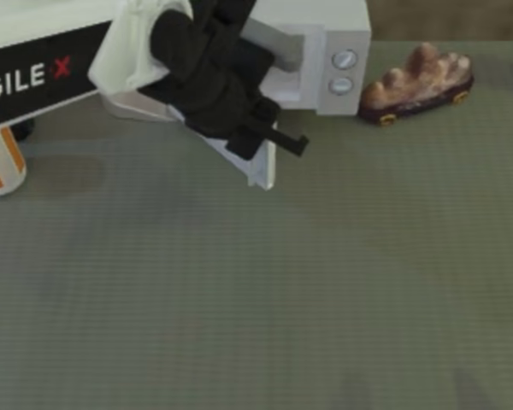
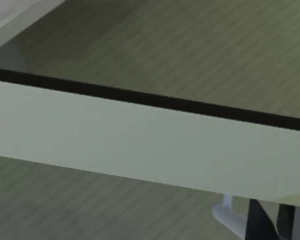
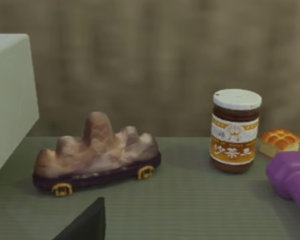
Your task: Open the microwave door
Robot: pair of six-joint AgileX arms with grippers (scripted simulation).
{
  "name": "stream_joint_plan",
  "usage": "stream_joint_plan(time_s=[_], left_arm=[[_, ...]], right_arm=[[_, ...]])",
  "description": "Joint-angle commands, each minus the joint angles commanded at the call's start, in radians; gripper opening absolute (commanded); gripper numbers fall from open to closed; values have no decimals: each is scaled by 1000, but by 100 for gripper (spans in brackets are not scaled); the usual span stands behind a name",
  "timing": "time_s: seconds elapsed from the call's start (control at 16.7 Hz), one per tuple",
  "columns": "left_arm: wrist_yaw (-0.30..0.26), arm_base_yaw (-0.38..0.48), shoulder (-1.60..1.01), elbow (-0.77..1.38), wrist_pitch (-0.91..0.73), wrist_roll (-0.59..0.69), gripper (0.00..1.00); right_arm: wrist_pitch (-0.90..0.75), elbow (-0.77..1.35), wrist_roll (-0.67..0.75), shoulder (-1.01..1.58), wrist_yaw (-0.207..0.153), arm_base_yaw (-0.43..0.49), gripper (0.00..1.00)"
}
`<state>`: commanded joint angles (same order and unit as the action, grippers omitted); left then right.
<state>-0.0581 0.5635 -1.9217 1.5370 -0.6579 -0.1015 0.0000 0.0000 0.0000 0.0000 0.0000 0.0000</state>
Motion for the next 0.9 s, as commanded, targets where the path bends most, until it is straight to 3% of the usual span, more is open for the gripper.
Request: stream_joint_plan(time_s=[0.24, 0.66, 0.9], left_arm=[[-8, 4, -2, -5, 0, 1, 0], [-83, -50, 56, -73, 2, -144, 0], [-90, -55, 61, -79, 1, -158, 0]], right_arm=[[0, 0, 0, 0, 0, 0, 100], [0, 0, 0, 0, 0, 0, 100], [0, 0, 0, 0, 0, 0, 100]])
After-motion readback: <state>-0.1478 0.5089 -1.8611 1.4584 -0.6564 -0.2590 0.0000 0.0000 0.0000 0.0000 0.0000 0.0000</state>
